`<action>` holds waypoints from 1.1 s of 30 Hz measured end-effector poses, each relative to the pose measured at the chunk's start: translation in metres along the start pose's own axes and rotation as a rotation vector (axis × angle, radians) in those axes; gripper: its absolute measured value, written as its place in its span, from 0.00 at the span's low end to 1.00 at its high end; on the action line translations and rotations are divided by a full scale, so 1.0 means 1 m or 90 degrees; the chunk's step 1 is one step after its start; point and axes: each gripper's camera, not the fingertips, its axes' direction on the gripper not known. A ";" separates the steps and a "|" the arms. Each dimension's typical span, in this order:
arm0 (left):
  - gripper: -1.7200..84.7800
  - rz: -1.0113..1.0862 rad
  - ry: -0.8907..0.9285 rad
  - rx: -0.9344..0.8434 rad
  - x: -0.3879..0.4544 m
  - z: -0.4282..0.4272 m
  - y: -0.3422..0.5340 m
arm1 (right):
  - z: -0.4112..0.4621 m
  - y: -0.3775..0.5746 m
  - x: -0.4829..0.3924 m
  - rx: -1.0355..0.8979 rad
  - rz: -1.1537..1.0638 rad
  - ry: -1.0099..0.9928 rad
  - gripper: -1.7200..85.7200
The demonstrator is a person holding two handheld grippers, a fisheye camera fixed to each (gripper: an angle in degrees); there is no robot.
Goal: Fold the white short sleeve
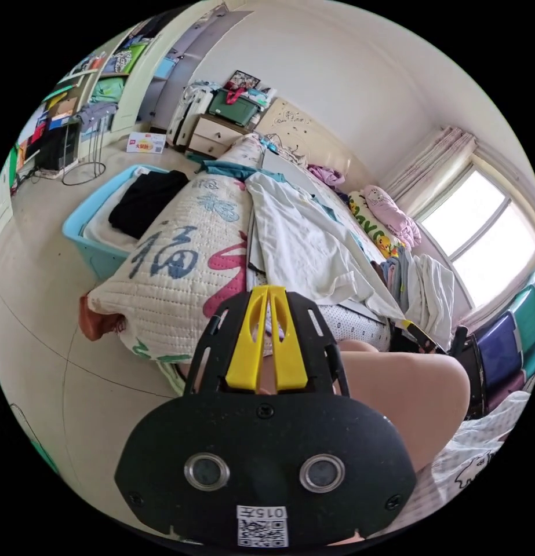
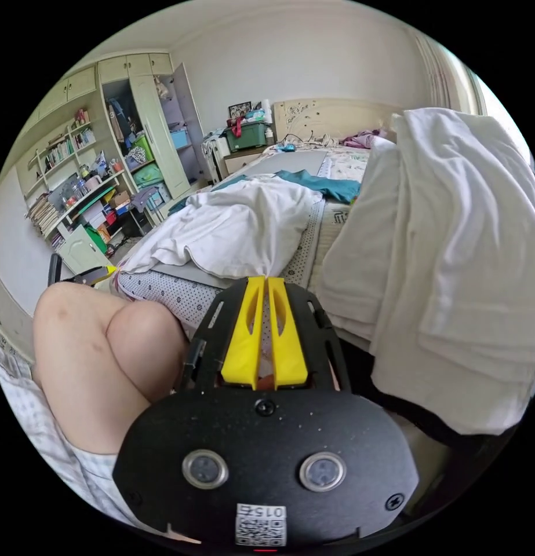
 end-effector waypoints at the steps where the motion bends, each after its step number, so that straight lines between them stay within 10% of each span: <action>1: 0.01 -0.001 -0.010 0.024 -0.003 -0.015 0.004 | -0.010 0.007 0.005 0.003 0.008 0.004 0.01; 33: 0.08 -0.025 0.106 -0.013 -0.029 -0.005 0.001 | -0.025 0.045 -0.005 -0.012 0.047 0.033 0.01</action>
